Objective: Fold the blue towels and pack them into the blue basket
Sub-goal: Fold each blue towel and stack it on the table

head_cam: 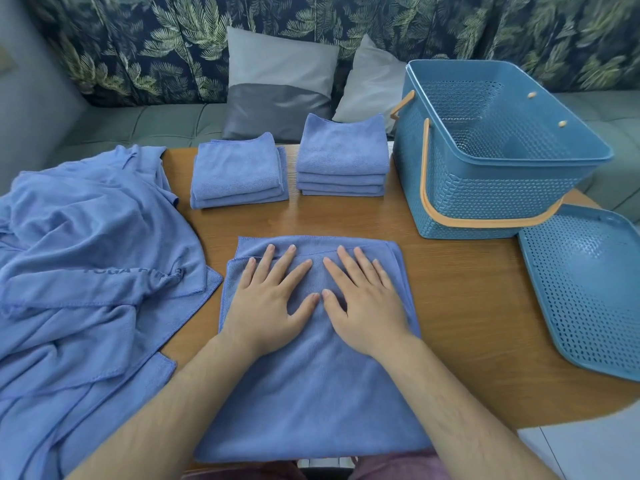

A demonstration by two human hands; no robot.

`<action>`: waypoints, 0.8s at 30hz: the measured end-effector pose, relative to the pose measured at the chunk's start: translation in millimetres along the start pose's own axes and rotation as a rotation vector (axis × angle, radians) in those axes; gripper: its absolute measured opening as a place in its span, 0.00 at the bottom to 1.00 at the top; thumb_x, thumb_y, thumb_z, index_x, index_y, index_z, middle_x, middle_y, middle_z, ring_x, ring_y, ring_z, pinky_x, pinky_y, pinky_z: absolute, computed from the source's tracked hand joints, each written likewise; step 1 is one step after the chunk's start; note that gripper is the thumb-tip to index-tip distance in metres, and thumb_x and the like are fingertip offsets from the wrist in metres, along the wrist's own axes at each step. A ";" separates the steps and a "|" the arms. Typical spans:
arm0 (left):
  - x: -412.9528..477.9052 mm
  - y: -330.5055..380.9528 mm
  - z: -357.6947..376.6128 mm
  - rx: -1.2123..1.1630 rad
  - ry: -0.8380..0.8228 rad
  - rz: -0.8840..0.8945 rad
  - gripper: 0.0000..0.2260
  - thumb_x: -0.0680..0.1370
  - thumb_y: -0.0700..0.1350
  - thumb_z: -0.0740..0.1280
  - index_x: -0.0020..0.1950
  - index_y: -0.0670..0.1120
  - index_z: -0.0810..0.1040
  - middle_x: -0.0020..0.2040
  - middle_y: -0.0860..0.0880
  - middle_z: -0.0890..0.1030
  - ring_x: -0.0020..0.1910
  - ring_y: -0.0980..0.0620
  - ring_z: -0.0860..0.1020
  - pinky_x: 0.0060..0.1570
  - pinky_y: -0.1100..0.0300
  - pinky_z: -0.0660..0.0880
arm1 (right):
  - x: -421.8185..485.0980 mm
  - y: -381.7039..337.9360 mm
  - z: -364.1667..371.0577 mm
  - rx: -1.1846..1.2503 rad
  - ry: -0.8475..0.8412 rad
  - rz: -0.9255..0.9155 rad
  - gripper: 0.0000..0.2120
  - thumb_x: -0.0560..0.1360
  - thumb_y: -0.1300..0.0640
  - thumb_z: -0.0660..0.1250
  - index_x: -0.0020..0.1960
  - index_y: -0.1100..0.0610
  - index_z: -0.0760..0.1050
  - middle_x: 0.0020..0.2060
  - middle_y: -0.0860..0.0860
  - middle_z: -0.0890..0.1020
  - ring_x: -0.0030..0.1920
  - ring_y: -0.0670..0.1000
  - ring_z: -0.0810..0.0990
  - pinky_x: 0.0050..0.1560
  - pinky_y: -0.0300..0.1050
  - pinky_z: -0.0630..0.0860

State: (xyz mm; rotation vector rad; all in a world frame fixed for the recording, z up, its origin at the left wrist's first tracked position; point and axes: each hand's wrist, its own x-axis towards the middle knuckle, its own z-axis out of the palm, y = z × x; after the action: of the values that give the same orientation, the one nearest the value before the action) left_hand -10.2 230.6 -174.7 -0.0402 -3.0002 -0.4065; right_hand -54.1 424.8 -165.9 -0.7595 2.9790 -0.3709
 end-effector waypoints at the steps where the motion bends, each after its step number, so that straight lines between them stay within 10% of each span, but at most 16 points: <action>1: -1.9 1.9 -0.7 -0.002 0.002 0.003 0.30 0.78 0.70 0.49 0.79 0.61 0.61 0.82 0.58 0.53 0.82 0.50 0.44 0.79 0.45 0.45 | -3.0 0.1 0.0 -0.001 -0.008 0.002 0.35 0.77 0.36 0.40 0.83 0.45 0.52 0.82 0.45 0.47 0.82 0.49 0.41 0.81 0.51 0.39; 9: 26.1 -8.1 -15.6 0.015 0.127 0.057 0.19 0.78 0.64 0.59 0.63 0.56 0.76 0.61 0.58 0.76 0.64 0.50 0.73 0.63 0.51 0.67 | 22.6 17.7 -8.9 0.007 0.235 0.055 0.26 0.78 0.42 0.56 0.73 0.49 0.73 0.72 0.47 0.74 0.73 0.54 0.68 0.71 0.53 0.62; 18: 23.2 -10.1 -3.2 -0.036 0.268 -0.063 0.15 0.79 0.56 0.62 0.57 0.48 0.78 0.56 0.52 0.75 0.59 0.47 0.73 0.60 0.51 0.69 | 23.8 37.8 -6.4 -0.036 0.455 0.217 0.09 0.73 0.50 0.65 0.51 0.51 0.79 0.47 0.49 0.77 0.50 0.55 0.73 0.54 0.53 0.64; 24: 24.1 -8.8 -2.9 -0.009 0.322 -0.167 0.12 0.75 0.56 0.61 0.49 0.48 0.77 0.47 0.52 0.74 0.50 0.47 0.72 0.56 0.52 0.66 | 25.5 83.5 -20.7 0.376 0.348 0.058 0.02 0.77 0.57 0.68 0.47 0.52 0.76 0.44 0.44 0.78 0.47 0.49 0.76 0.50 0.50 0.73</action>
State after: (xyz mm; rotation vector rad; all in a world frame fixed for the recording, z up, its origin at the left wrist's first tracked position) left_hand -34.2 221.6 -171.5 0.2522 -2.6913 -0.3990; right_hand -117.6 488.2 -165.6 -0.6184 3.0736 -1.1250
